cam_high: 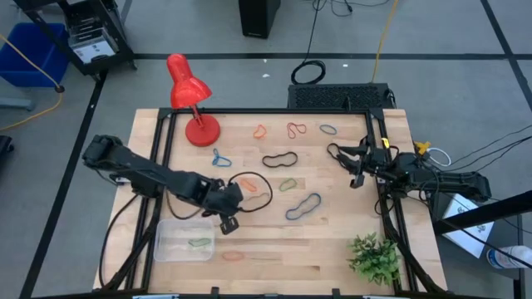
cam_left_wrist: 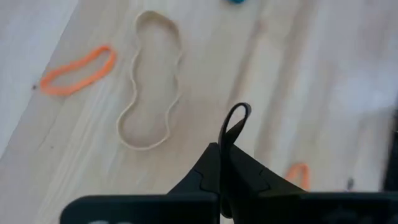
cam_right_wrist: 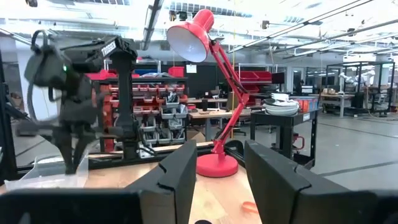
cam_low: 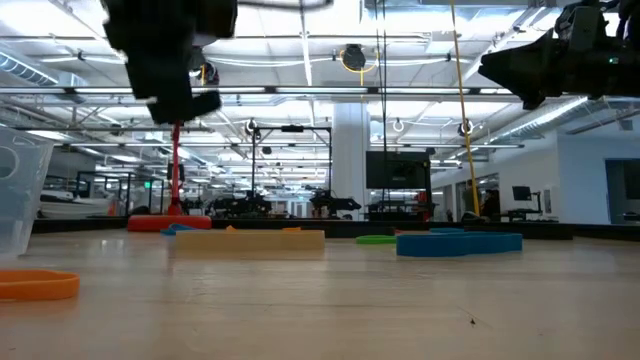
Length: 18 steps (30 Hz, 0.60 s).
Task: Pick and place rubber bands into bin
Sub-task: Put the bottom black rubber band into the transparent bin
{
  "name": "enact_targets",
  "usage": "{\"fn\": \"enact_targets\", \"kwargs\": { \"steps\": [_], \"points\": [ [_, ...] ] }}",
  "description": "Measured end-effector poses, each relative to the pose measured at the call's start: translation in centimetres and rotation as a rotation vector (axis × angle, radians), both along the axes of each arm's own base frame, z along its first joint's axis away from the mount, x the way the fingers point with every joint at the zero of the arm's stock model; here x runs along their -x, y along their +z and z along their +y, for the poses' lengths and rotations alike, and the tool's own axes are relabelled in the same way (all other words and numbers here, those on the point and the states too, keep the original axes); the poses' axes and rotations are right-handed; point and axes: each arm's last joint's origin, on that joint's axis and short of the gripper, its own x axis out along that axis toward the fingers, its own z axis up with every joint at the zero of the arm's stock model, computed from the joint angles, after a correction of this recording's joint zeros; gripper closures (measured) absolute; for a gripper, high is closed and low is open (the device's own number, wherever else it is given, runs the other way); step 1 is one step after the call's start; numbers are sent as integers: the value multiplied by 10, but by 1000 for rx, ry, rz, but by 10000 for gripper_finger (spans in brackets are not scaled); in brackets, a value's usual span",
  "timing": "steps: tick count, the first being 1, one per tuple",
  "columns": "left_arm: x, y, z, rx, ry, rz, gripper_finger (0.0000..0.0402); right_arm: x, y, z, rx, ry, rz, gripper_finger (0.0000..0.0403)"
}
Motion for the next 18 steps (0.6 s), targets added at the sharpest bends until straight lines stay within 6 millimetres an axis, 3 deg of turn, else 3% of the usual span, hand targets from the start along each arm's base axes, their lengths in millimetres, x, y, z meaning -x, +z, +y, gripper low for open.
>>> {"fn": "enact_targets", "kwargs": {
  "steps": [8,12,18],
  "points": [
    [24,33,-2,175,0,-52,390,-1,-2,0,1,-3,18,273],
    [35,34,-12,281,-19,40,394,-1,-2,0,14,-6,25,273],
    [51,30,-29,299,32,164,391,-1,-2,0,14,-9,29,273]
  ]
}}
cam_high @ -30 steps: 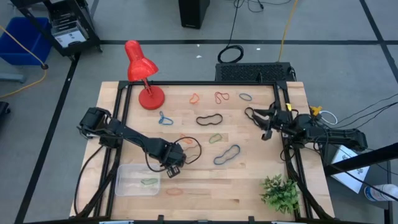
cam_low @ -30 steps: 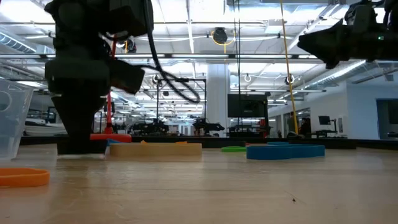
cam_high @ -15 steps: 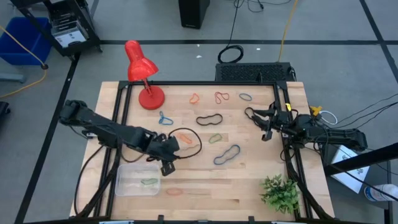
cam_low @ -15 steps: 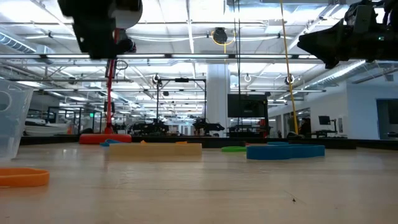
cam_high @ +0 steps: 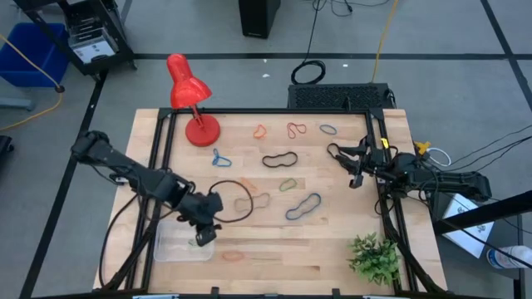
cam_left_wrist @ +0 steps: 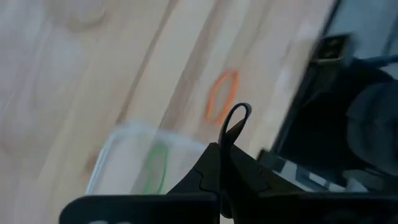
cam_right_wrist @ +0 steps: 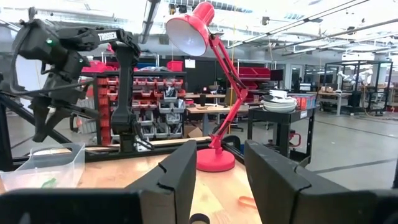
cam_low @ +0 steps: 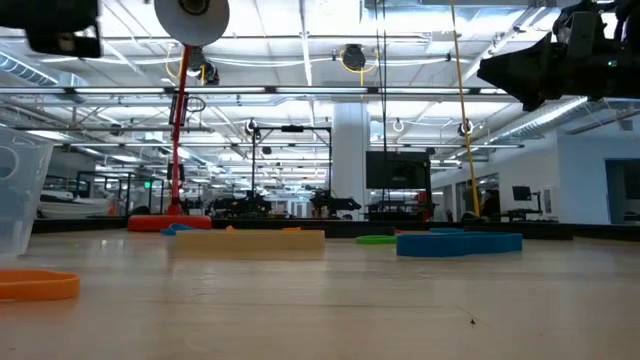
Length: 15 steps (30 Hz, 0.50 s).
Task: Pick and place rubber bands into bin
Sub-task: Put the bottom black rubber band into the transparent bin
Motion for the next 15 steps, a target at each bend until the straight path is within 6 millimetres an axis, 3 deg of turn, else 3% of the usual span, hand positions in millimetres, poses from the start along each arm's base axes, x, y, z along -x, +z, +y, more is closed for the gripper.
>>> {"fn": "enact_targets", "kwargs": {
  "steps": [7,15],
  "points": [
    [29,-14,-23,-68,182,268,392,0,-1,0,-1,-2,16,273],
    [36,-42,-55,-125,283,418,390,0,-2,0,0,-3,17,273]
  ]
}}
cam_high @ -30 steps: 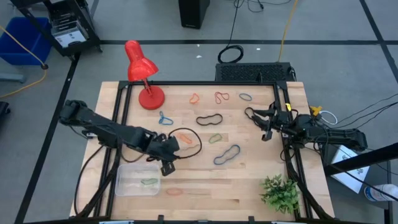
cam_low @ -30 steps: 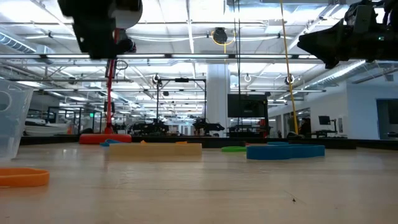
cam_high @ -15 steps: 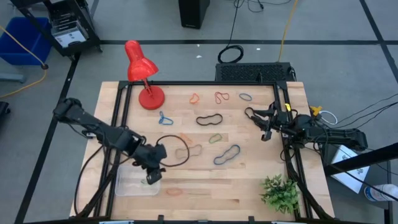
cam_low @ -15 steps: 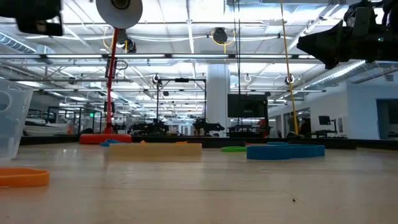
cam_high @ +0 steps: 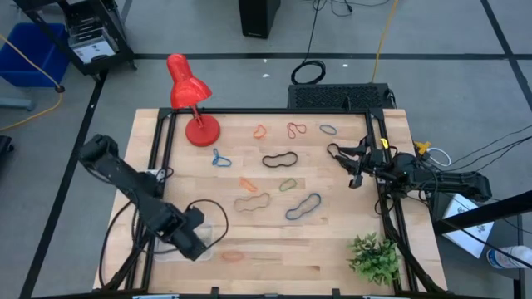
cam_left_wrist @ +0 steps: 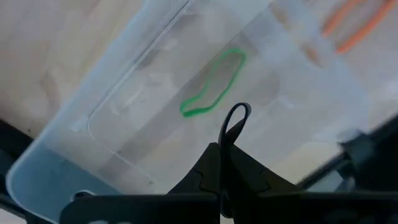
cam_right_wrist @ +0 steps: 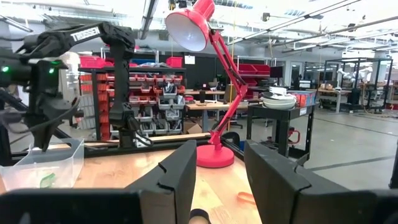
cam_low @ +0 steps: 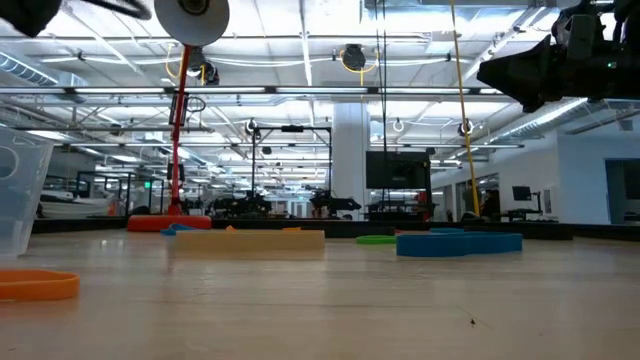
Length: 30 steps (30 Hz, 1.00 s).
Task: Pick and place rubber bands into bin
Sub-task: Put the bottom black rubber band into the transparent bin
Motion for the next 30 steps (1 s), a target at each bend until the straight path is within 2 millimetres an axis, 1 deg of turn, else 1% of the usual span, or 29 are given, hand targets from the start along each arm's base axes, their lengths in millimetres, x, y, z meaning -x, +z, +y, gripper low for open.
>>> {"fn": "enact_targets", "kwargs": {
  "steps": [3,9,15,18,20,22,30],
  "points": [
    [-1,-13,-7,-31,1,40,386,0,0,0,0,0,-1,273],
    [-6,-29,-12,-78,-2,84,394,0,0,0,-2,1,-1,273],
    [-12,-44,-16,-113,-14,109,373,0,0,0,-3,1,-1,273],
    [-17,-51,-19,-106,-28,99,382,0,0,0,-3,1,-1,273],
    [-20,-54,-20,-100,-34,82,392,0,0,0,-3,1,-1,273],
    [-21,-54,-20,-105,-30,70,394,0,0,0,-2,1,-1,273],
    [-22,-54,-19,-128,-35,48,345,0,0,0,-2,1,-1,273]
  ]
}}
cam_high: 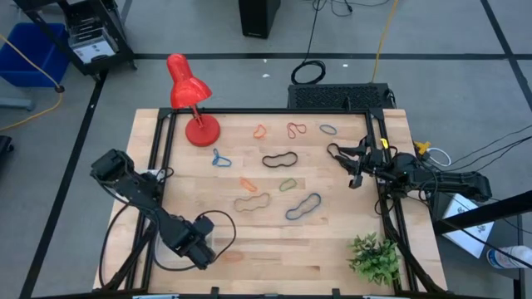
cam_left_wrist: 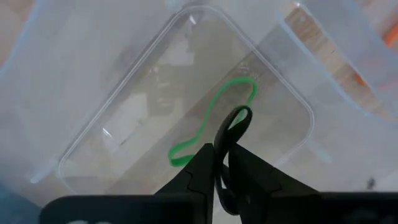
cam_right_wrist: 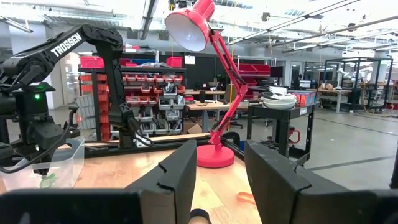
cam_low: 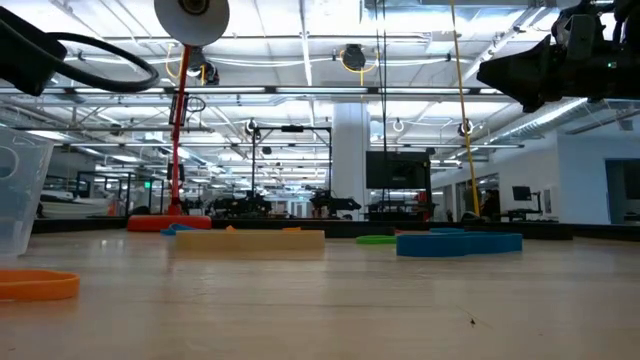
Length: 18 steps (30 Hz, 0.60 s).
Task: Pick and place rubber bands into bin
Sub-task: Put the bottom black rubber band into the transparent bin, then put the bottom orange rubber band into the transparent bin
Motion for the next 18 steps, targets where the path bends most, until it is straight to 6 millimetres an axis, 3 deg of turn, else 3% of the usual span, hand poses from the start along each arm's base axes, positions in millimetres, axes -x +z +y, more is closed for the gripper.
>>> {"fn": "enact_targets", "kwargs": {
  "steps": [12,18],
  "points": [
    [1,1,1,7,-37,7,367,0,0,0,2,0,0,273],
    [6,22,6,54,-38,-39,379,0,0,0,2,0,0,273]
  ]
}}
